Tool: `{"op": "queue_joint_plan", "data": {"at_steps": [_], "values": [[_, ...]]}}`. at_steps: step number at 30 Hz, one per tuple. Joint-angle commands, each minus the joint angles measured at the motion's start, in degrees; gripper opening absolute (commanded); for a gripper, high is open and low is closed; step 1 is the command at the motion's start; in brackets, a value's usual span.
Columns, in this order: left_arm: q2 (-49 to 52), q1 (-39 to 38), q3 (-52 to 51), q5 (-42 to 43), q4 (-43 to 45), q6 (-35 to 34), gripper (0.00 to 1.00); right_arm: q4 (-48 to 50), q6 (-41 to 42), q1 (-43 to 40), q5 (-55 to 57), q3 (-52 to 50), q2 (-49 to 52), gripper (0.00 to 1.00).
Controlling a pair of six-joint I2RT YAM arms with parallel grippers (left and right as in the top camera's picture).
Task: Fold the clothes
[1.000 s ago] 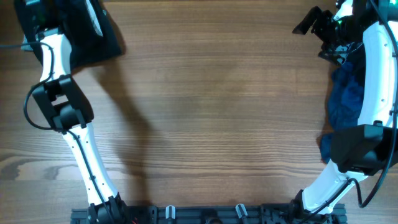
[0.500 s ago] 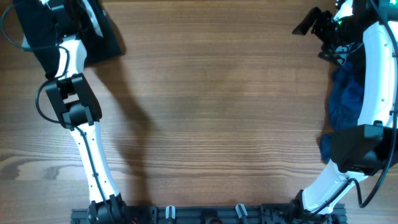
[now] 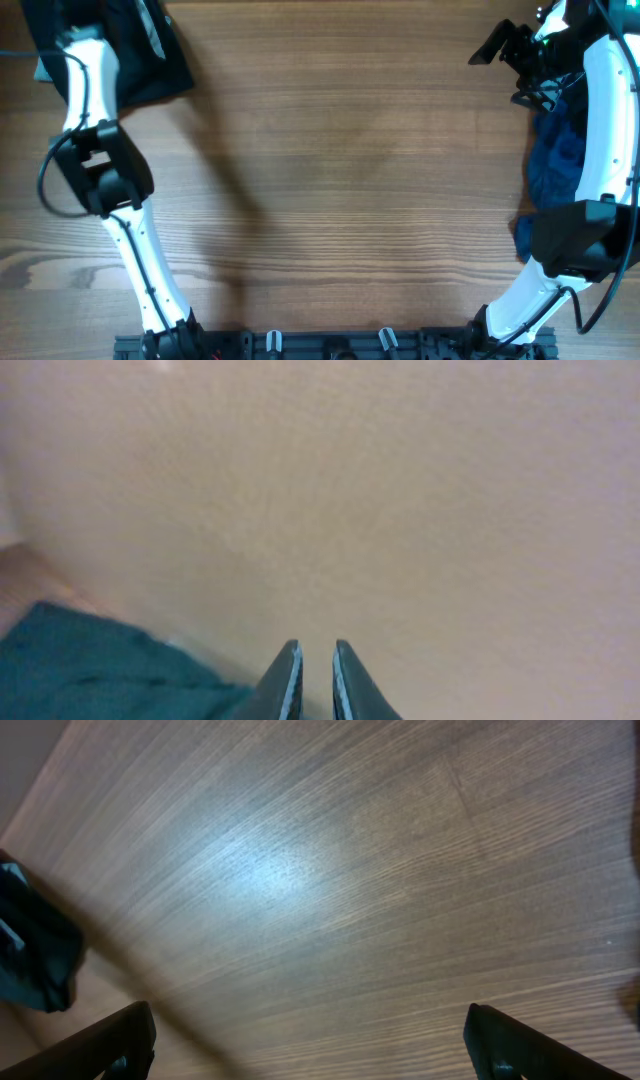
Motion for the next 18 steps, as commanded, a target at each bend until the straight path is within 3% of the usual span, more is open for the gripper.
{"op": "queue_joint_plan", "data": {"at_steps": [1,5,9,13,18], "values": [[-9.68,0.79,0.33,0.2,-17.7,0.09,0.09,0.42,-1.09,0.28,-0.87,-0.22,0.0,1.0],[-10.47,1.53,0.31,0.2,-34.4,0.11,0.15,2.64,-1.11,0.28,-0.9,-0.22,0.02,1.0],[-10.43,2.32,0.31,0.26,-47.08,0.07,0.46,6.03,-0.85,0.28,-0.9,-0.22,0.0,1.0],[-10.54,2.43,0.31,0.28,-52.85,0.07,0.97,9.84,-0.76,0.28,-0.9,-0.22,-0.02,1.0],[-12.72,2.08,0.33,0.48,-59.12,0.07,1.0,12.68,-0.9,0.28,0.44,-0.22,-0.66,1.0]]}}
